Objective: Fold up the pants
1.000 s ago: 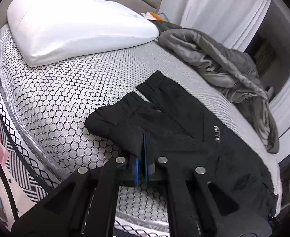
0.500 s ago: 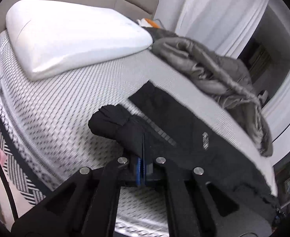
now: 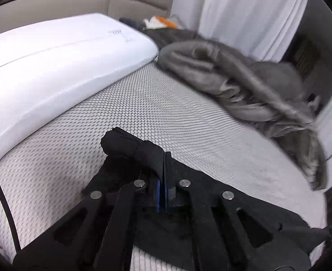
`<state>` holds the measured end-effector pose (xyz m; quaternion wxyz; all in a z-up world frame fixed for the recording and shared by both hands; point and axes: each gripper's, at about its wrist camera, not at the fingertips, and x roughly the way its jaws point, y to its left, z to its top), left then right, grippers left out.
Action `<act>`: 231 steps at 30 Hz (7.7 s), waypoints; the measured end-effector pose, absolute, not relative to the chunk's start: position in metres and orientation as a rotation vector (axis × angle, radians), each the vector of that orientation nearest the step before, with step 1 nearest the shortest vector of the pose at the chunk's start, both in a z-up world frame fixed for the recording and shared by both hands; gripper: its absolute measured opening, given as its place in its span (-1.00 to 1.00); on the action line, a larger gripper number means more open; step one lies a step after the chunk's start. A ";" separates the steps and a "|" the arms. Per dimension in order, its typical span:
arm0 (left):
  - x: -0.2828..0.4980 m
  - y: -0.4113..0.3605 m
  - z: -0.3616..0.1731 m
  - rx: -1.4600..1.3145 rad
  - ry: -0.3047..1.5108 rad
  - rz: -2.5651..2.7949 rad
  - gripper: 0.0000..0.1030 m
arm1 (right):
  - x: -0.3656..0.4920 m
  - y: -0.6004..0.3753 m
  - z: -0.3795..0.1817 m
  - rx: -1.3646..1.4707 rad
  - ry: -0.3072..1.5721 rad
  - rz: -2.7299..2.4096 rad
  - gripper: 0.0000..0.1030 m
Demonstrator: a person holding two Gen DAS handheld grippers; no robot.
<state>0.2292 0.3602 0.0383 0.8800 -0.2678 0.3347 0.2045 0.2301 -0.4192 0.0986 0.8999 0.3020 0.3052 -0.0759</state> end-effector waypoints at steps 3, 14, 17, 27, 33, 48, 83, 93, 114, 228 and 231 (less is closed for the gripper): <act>0.277 0.373 0.012 -0.580 0.815 0.436 -0.66 | 0.268 -0.419 0.078 0.638 0.658 -0.214 -0.18; 0.193 0.347 0.031 -0.497 0.753 0.460 0.34 | 0.176 -0.383 0.082 0.536 0.610 -0.141 0.48; 0.153 0.333 0.021 -0.586 0.751 0.421 0.34 | 0.134 -0.374 0.081 0.549 0.628 -0.076 0.57; 0.152 0.299 -0.059 -0.807 0.842 0.304 0.34 | 0.069 -0.389 0.033 0.615 0.722 -0.031 0.62; 0.184 0.302 -0.067 -0.827 0.809 0.362 -0.50 | 0.072 -0.421 0.014 0.706 0.749 -0.104 0.62; 0.126 0.336 -0.052 -0.782 0.744 0.368 -0.94 | 0.125 -0.452 -0.031 0.941 0.751 -0.035 -0.52; 0.156 0.019 -0.062 0.007 0.908 -0.160 0.63 | 0.129 -0.141 -0.021 -0.272 0.930 0.304 0.74; 0.134 0.122 -0.065 -0.049 0.886 -0.014 0.96 | 0.127 -0.329 -0.013 -0.230 0.914 -0.218 0.83; 0.176 0.066 -0.061 0.052 0.938 -0.121 0.86 | 0.174 -0.204 -0.017 -0.300 0.969 0.064 0.83; 0.068 0.244 -0.048 -0.215 0.842 0.162 0.59 | -0.016 -0.023 0.012 -0.284 1.004 0.224 0.94; 0.056 0.263 -0.027 -0.265 0.730 0.140 0.56 | -0.022 -0.020 0.011 -0.281 0.993 0.230 0.94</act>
